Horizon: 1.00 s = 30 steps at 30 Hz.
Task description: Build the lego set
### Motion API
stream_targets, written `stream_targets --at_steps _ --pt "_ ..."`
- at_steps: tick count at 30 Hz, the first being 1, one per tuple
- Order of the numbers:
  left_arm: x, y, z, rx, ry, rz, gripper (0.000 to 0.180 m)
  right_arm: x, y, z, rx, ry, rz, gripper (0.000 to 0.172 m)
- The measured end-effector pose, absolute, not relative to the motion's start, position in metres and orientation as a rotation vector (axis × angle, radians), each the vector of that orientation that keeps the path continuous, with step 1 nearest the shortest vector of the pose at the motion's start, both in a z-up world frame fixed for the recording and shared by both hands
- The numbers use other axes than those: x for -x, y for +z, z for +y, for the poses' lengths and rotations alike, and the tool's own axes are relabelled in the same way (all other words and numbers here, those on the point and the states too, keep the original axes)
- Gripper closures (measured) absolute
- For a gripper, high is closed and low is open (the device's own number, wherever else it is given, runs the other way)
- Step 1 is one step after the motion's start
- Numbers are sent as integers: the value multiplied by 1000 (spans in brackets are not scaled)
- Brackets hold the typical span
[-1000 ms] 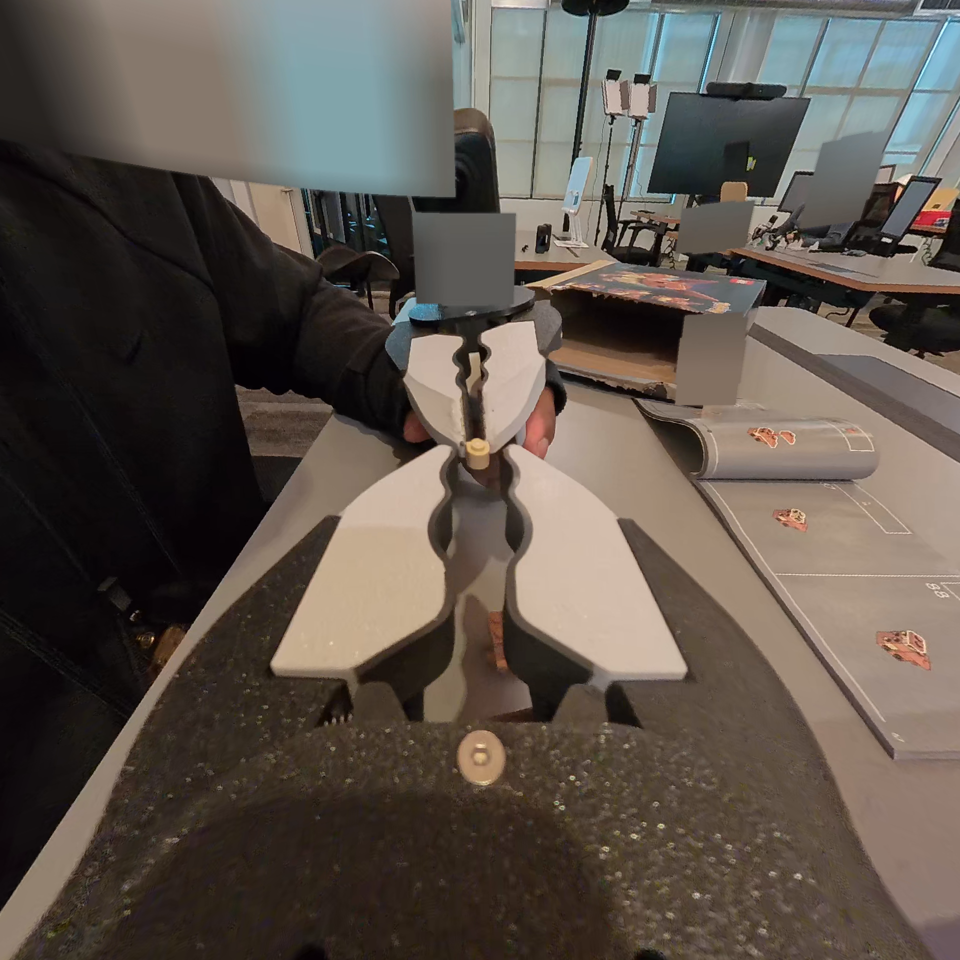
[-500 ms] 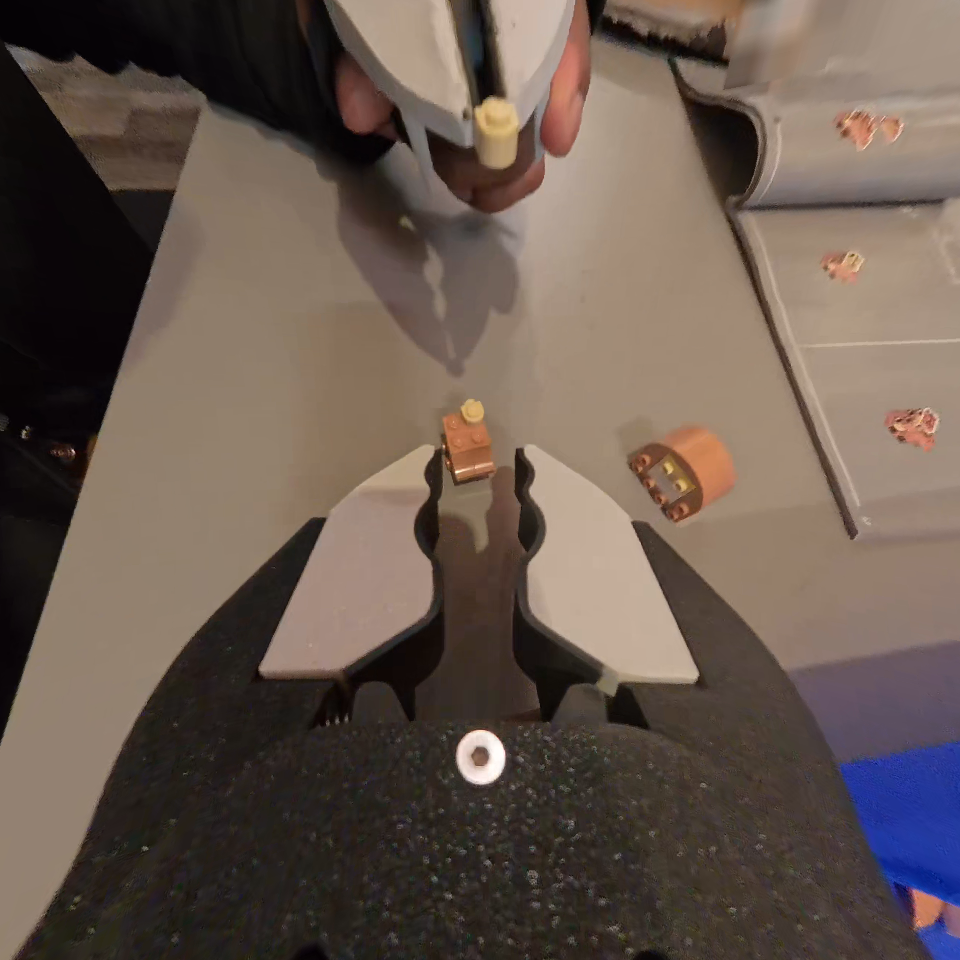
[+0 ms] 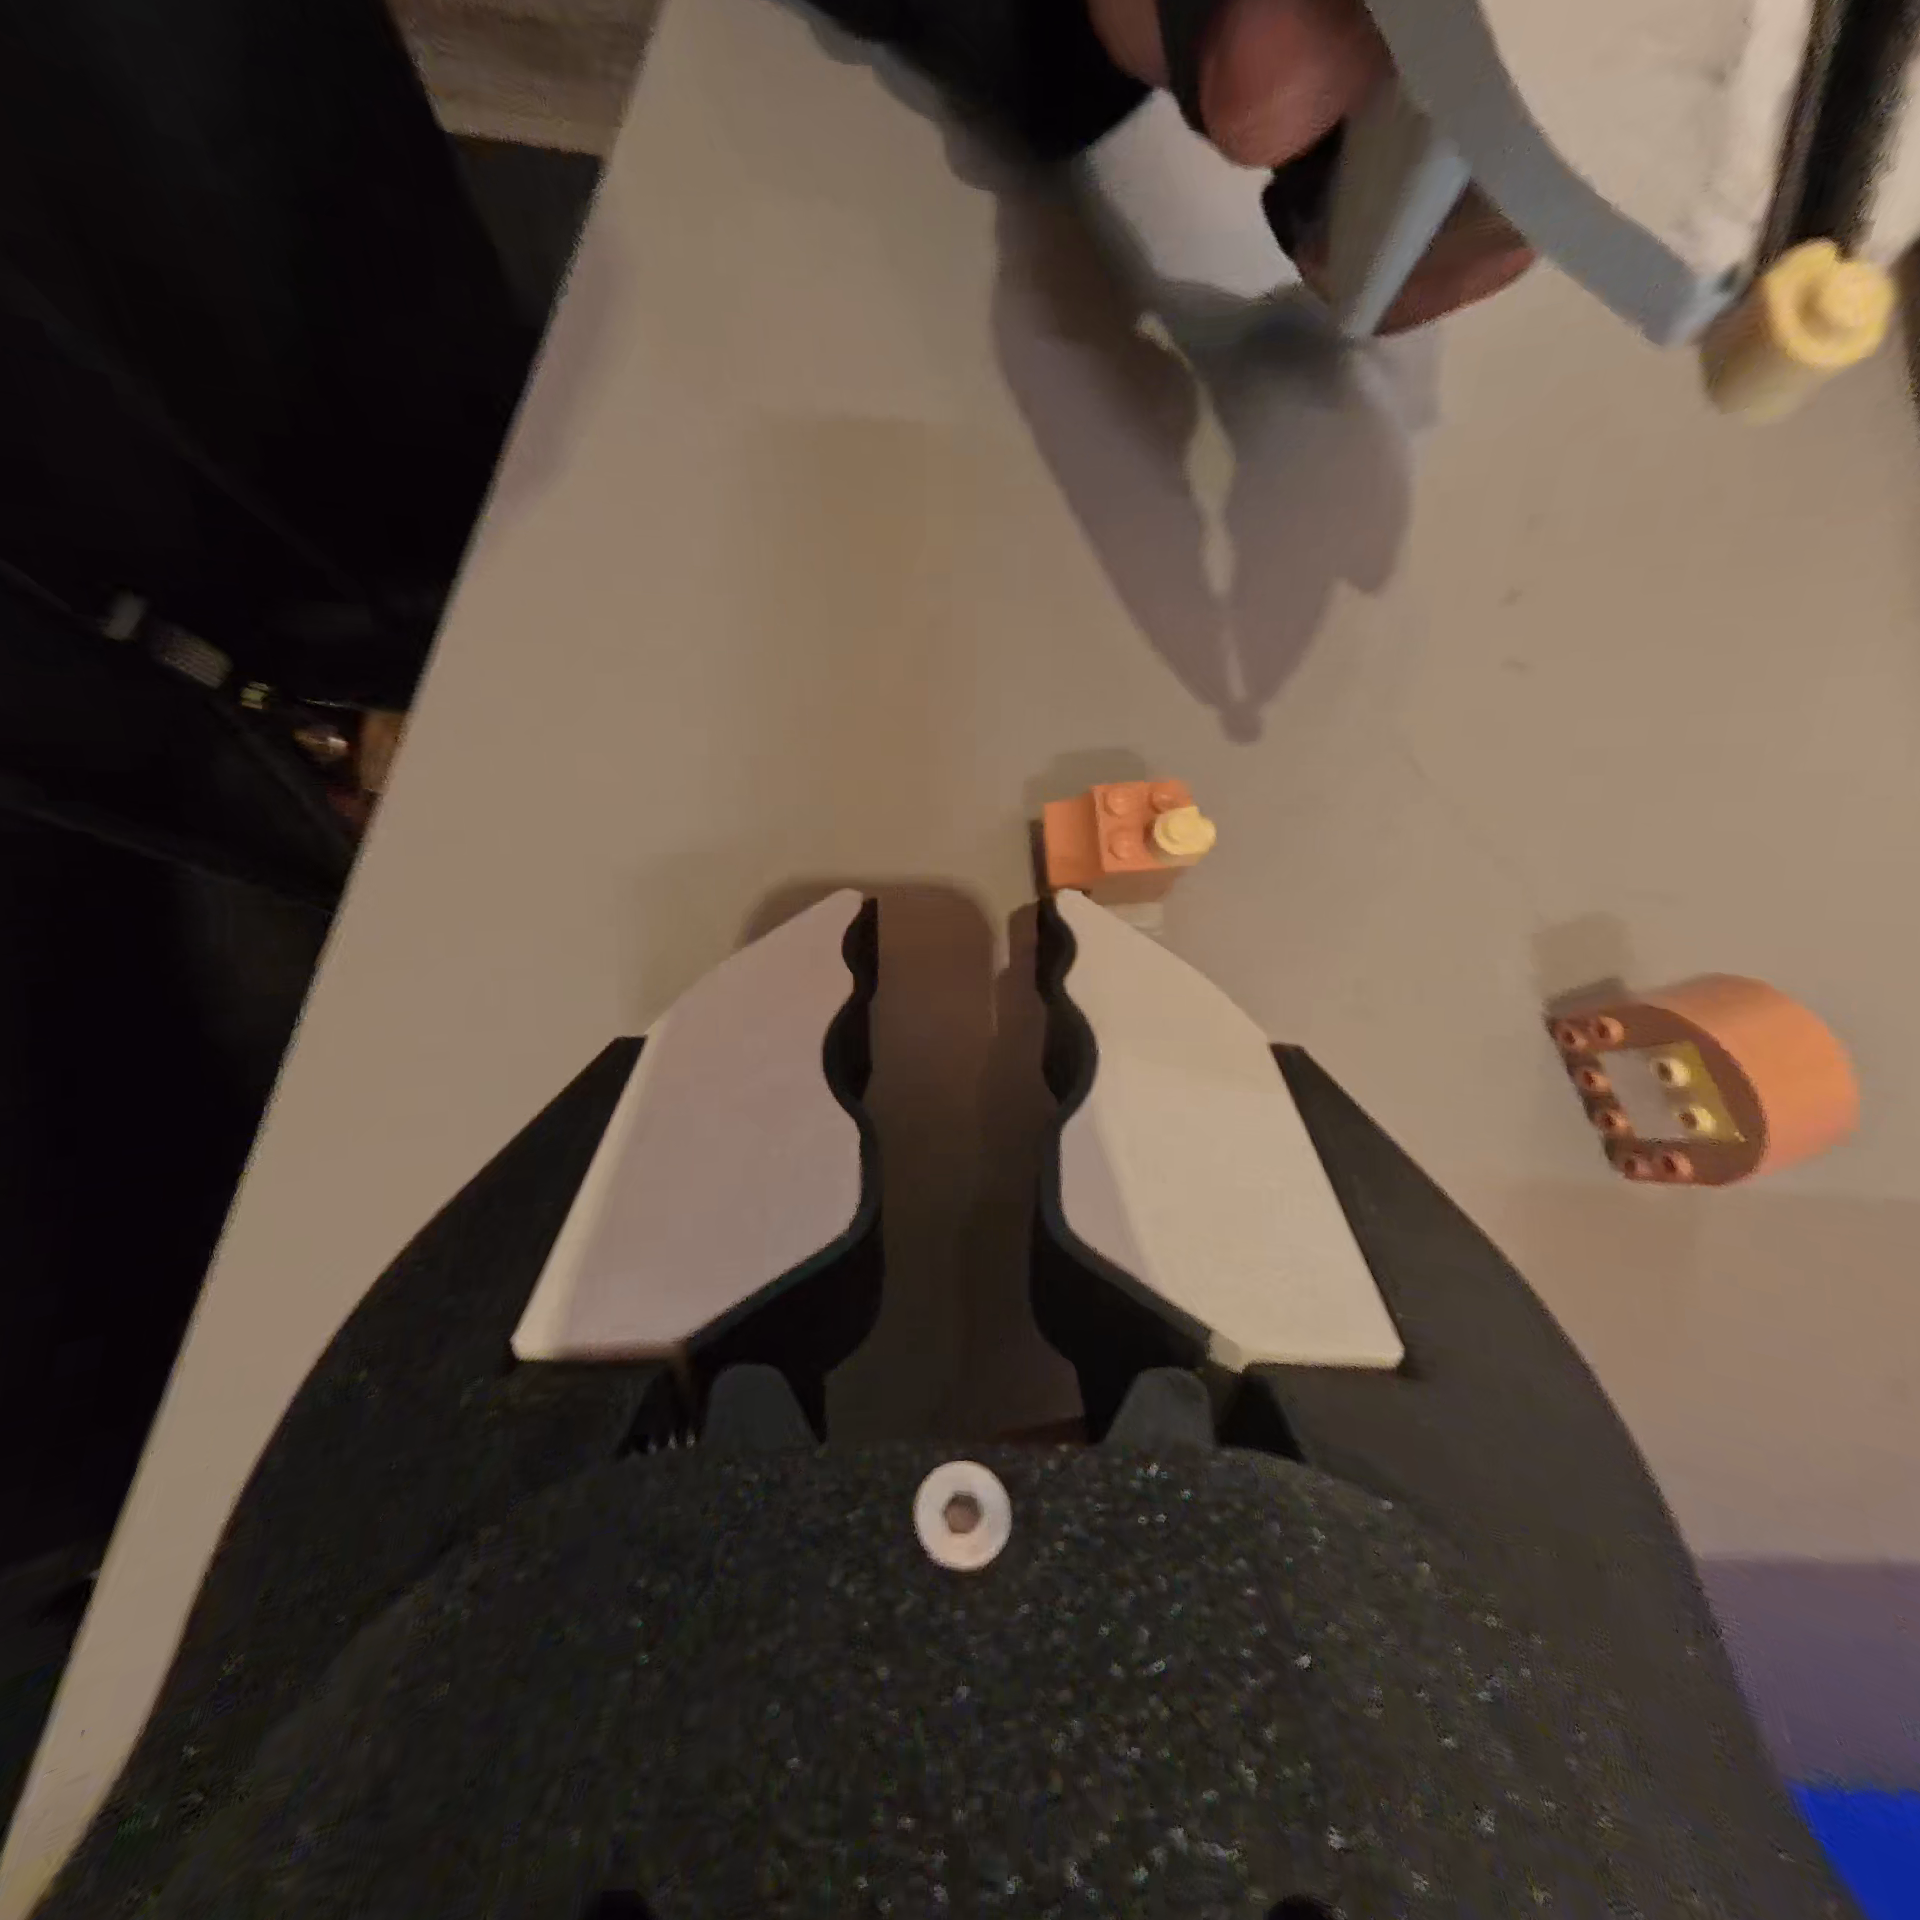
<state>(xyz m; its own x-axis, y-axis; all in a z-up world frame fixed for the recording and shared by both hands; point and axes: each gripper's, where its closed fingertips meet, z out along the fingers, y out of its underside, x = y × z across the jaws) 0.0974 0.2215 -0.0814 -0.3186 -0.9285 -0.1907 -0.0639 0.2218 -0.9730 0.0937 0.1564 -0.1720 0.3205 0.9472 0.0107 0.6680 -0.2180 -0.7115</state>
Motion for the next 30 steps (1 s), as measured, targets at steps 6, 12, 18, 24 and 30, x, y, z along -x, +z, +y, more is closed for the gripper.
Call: stream_targets --at_steps 6,12,18,24,30 --pt "-92 -96 218 909 -1201 1732 177 -103 -166 183 1961 503 -1284 133" --pt "-89 -110 214 893 -1174 1821 177 -98 -172 187 1939 474 -1322 127" --pt "-86 -122 205 855 -1142 1920 177 -91 -171 189 1912 456 -1332 131" --pt "-84 -131 207 880 -1103 1977 177 -91 -170 194 1917 419 -1294 142" --pt "-85 -133 211 919 -1087 1973 177 -87 -160 200 1886 442 -1217 142"
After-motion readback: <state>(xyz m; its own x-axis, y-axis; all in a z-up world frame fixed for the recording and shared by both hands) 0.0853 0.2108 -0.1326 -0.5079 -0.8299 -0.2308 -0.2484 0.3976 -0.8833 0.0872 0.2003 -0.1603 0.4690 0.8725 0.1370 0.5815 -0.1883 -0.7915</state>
